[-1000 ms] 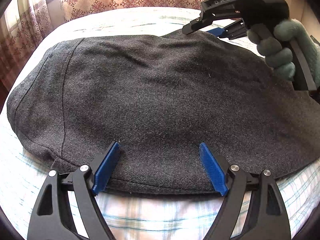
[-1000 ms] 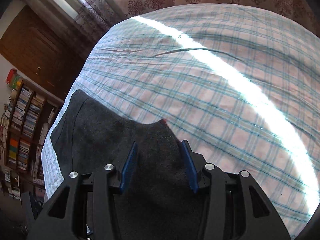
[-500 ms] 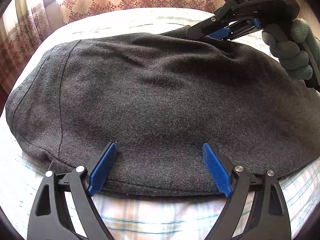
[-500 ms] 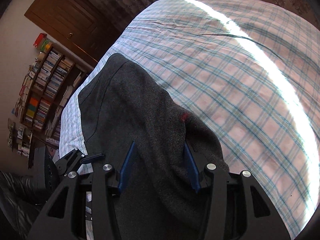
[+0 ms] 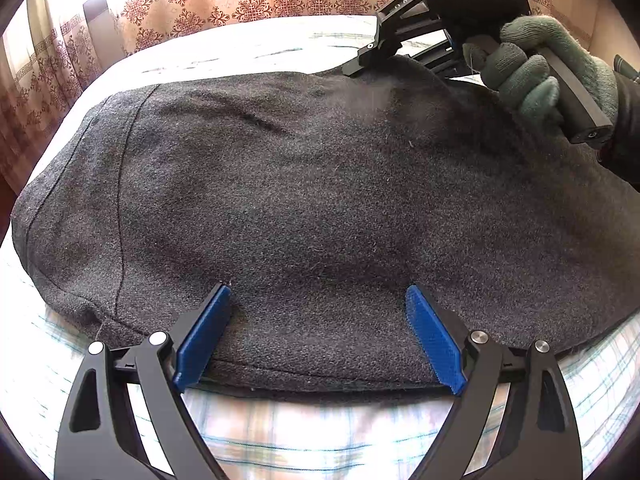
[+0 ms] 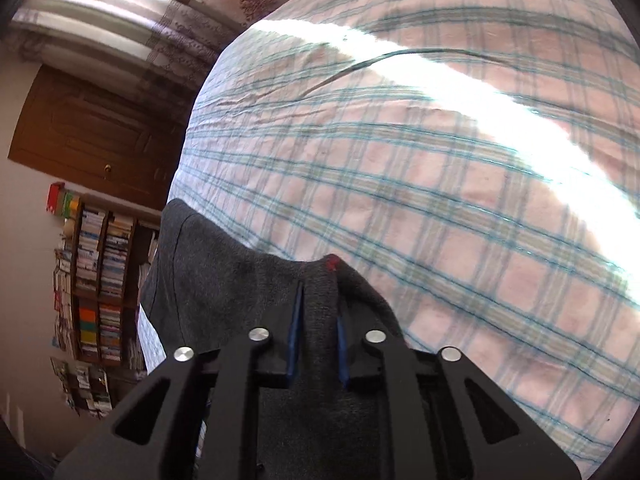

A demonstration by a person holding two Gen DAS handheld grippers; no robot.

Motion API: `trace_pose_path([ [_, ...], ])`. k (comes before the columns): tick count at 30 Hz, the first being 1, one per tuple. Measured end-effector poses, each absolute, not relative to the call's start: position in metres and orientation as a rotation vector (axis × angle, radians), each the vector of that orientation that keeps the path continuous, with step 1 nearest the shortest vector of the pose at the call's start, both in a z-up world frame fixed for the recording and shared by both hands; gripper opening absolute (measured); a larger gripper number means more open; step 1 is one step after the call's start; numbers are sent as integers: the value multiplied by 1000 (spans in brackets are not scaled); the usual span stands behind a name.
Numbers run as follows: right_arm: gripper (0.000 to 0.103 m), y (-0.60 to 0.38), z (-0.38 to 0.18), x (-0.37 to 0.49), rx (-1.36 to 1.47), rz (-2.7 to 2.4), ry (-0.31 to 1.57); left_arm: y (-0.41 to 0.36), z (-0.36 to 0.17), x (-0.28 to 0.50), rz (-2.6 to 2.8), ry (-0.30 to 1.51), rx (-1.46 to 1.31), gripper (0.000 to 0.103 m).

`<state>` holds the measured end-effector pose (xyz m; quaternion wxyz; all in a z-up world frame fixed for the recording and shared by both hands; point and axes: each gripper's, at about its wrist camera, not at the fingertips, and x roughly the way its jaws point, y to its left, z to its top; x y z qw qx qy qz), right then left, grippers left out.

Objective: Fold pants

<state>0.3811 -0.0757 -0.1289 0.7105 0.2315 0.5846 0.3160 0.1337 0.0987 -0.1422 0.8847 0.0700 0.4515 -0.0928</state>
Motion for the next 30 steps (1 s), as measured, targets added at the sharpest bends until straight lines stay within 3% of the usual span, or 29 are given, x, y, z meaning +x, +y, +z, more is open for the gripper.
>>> trace_pose_path([
  [11, 11, -73, -121, 377, 477, 668, 1293, 100, -142, 126, -205, 949, 124, 89],
  [13, 13, -79, -102, 369, 440, 667, 1244, 107, -134, 130, -221, 968, 76, 89],
  [15, 24, -85, -76, 357, 326, 589, 1142, 116, -123, 136, -219, 986, 14, 89],
  [20, 24, -88, -42, 308, 117, 502, 1010, 129, -89, 161, -156, 899, -8, 89],
  [25, 24, -66, -64, 267, -52, 457, 1010, 129, -77, 211, -77, 827, -11, 89],
  [30, 23, -60, -93, 274, -72, 359, 1028, 137, -94, 265, 4, 873, -44, 86],
])
